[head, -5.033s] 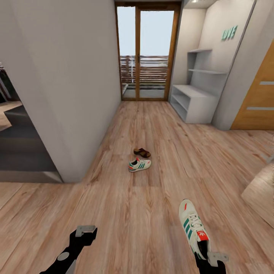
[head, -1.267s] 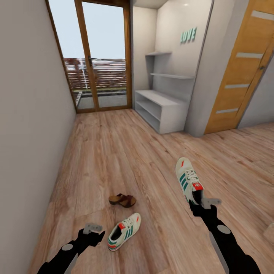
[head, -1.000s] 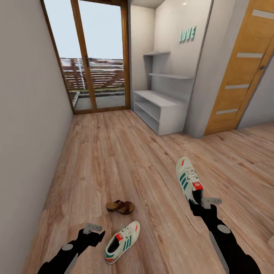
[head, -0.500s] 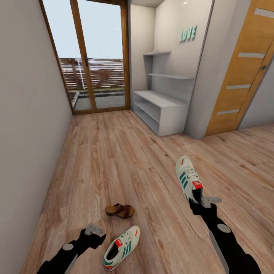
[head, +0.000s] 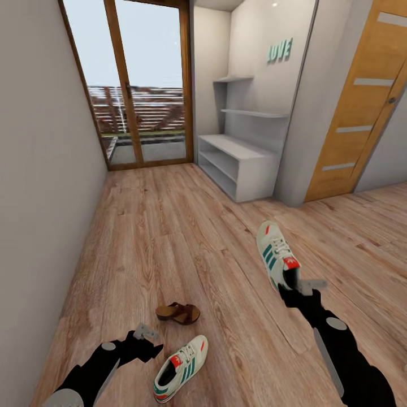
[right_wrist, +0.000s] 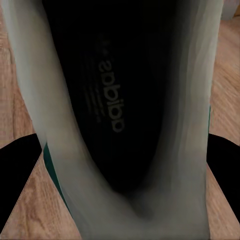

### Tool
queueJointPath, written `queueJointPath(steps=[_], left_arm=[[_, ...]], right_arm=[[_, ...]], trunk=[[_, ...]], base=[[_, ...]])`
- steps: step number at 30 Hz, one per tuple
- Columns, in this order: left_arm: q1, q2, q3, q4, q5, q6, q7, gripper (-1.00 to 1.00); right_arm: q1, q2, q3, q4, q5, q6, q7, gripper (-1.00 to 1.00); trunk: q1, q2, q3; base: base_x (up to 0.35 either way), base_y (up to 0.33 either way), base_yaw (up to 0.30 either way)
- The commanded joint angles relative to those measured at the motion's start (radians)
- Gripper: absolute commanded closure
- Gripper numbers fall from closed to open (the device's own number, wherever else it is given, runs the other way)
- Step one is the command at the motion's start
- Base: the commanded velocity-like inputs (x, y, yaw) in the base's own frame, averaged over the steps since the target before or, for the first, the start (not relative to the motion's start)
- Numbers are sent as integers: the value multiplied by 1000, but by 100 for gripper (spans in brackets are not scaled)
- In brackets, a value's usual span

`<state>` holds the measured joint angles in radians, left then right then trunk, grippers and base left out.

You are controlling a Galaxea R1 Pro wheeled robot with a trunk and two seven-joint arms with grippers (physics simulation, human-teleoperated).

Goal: Pick up the two gym shoes and the two sandals from the corridor floor and place them onto the hallstand (shoe rack) in the corridor, making sure they are on the rack and not on the floor. Arrange them so the two gym shoes are next to each other and the two sandals are next to each other.

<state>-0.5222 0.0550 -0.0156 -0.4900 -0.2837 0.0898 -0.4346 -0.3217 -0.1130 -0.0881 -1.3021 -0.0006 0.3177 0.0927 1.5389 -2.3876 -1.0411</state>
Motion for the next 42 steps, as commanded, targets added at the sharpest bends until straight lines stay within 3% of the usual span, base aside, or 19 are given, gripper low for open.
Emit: queueJointPath(steps=[1,13,19,29,42], left_arm=[[-1,0,-1,-3,-2,10,-6,-100],[-33,-11,-3,-3,-5,20,-10,-100],[-62,-16,-3,-4,-6,21,-9,-100],[-114,-15,-3,12,-18,21,-9,-100],[-111,-14,-39,16,-17,21,-9,-100]], right_arm=[[0,0,-3,-11,0,16,17,100],[0,0,-2,-27,1,34,59,100],[0,0,-1,-28,1,36,61,100],[0,0,-5,-28,1,37,60,100],[0,0,-5,-28,1,38,60,100]], trunk=[[0,0,-1],[0,0,-1],[23,-42,-20],[61,-112,-61],[67,-115,-132]], base=[[0,0,0],[0,0,0],[0,0,0],[0,0,0],[0,0,0]])
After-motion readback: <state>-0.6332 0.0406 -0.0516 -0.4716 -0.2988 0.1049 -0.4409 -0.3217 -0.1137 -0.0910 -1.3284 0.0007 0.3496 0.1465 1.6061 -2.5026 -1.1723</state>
